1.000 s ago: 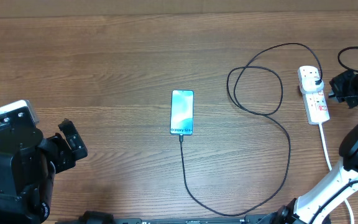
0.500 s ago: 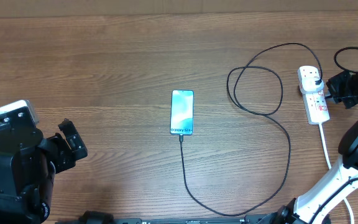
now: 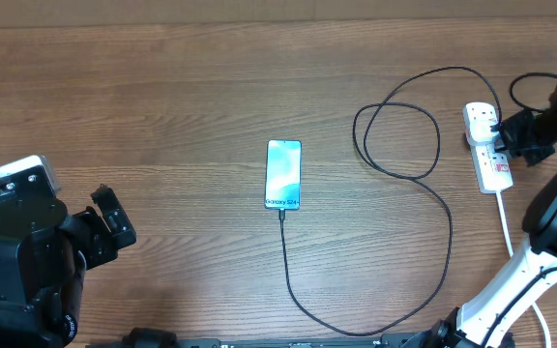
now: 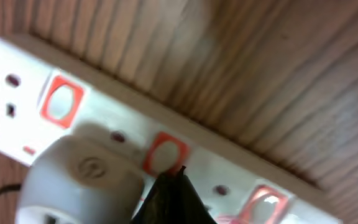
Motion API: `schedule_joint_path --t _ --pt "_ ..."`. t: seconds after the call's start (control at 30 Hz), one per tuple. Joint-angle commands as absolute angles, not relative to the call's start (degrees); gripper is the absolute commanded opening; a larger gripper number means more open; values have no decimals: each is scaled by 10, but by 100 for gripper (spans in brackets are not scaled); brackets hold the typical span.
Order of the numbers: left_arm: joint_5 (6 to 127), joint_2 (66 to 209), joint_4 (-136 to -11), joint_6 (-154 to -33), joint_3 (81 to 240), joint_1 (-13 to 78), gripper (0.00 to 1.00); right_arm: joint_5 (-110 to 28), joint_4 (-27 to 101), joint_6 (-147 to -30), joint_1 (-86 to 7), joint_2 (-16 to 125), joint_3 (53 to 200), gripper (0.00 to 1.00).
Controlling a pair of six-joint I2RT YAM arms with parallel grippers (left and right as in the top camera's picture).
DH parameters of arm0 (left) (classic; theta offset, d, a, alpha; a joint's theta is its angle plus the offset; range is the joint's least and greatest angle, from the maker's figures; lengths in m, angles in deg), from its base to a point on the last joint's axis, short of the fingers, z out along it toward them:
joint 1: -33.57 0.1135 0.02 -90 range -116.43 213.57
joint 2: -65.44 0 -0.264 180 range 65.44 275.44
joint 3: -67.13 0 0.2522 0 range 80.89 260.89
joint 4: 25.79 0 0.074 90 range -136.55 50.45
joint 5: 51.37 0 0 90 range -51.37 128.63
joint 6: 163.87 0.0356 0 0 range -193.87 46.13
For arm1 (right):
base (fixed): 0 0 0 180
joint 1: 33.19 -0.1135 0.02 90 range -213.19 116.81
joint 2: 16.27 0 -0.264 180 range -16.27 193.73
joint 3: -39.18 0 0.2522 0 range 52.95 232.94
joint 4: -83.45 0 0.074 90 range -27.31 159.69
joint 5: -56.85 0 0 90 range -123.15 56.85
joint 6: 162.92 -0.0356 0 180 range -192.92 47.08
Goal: Plug charger to phone and switch on socket
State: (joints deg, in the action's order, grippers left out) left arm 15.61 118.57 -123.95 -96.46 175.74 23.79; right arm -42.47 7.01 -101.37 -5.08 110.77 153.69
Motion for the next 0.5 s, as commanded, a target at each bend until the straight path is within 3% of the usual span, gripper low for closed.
schedule_joint_path --t 0.0,0.47 --pt "143 1187 -1238 -977 1755 233 100 -435 72 -1009 -75 1143 1542 4" --pt "170 1187 -1236 -977 1755 233 100 -423 4 -1008 -51 1139 1616 4"
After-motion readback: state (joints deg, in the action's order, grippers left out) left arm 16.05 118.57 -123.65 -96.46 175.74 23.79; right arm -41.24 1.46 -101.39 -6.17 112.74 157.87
